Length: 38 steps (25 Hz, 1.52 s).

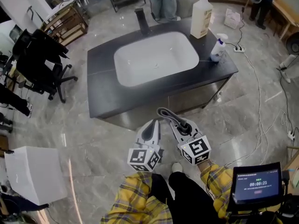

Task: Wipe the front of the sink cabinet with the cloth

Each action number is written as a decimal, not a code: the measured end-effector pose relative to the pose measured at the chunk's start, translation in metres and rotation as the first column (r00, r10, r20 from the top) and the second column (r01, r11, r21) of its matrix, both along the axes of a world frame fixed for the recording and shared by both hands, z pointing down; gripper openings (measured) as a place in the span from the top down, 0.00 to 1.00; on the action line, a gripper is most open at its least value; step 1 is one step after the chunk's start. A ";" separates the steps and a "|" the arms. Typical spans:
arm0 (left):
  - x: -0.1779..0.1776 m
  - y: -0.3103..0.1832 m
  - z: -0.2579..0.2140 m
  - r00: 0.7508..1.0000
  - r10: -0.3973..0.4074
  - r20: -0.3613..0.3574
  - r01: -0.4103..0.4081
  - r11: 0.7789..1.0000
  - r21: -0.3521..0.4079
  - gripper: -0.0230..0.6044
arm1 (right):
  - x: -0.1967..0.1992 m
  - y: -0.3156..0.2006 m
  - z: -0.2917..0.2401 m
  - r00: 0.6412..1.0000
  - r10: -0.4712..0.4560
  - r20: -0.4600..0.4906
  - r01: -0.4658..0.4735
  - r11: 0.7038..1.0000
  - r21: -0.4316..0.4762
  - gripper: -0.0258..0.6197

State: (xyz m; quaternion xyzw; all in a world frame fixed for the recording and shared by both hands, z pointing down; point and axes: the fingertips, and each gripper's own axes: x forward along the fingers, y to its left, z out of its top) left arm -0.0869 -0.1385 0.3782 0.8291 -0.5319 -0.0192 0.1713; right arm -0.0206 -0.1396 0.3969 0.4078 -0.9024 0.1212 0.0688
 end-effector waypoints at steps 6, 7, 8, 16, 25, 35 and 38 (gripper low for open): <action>0.002 0.021 -0.022 1.000 -0.016 -0.008 0.016 1.000 0.010 0.95 | -0.001 0.024 -0.024 1.000 -0.028 -0.003 0.028 0.999 0.020 0.89; 0.002 0.024 -0.025 1.000 -0.014 -0.006 0.014 1.000 0.013 0.95 | -0.001 0.026 -0.027 1.000 -0.024 0.001 0.024 0.999 0.021 0.89; 0.001 0.027 -0.029 1.000 -0.011 -0.004 0.011 1.000 0.015 0.95 | -0.001 0.028 -0.030 1.000 -0.020 0.006 0.019 1.000 0.022 0.89; -0.027 0.059 -0.049 1.000 -0.005 0.017 0.004 0.999 0.038 0.95 | -0.024 0.056 -0.045 1.000 0.001 0.025 -0.002 1.000 0.020 0.89; -0.054 0.099 -0.043 1.000 0.006 0.029 -0.008 0.998 0.056 0.95 | -0.044 0.095 -0.033 0.999 0.032 0.038 -0.032 0.999 0.005 0.89; -0.055 0.104 -0.056 0.999 0.021 0.025 -0.023 0.996 0.085 0.95 | -0.045 0.101 -0.046 0.997 0.060 0.048 -0.060 0.998 0.014 0.89; -0.050 0.103 -0.048 0.999 0.026 0.025 -0.027 0.997 0.068 0.95 | -0.041 0.101 -0.039 0.997 0.062 0.049 -0.062 0.998 0.005 0.89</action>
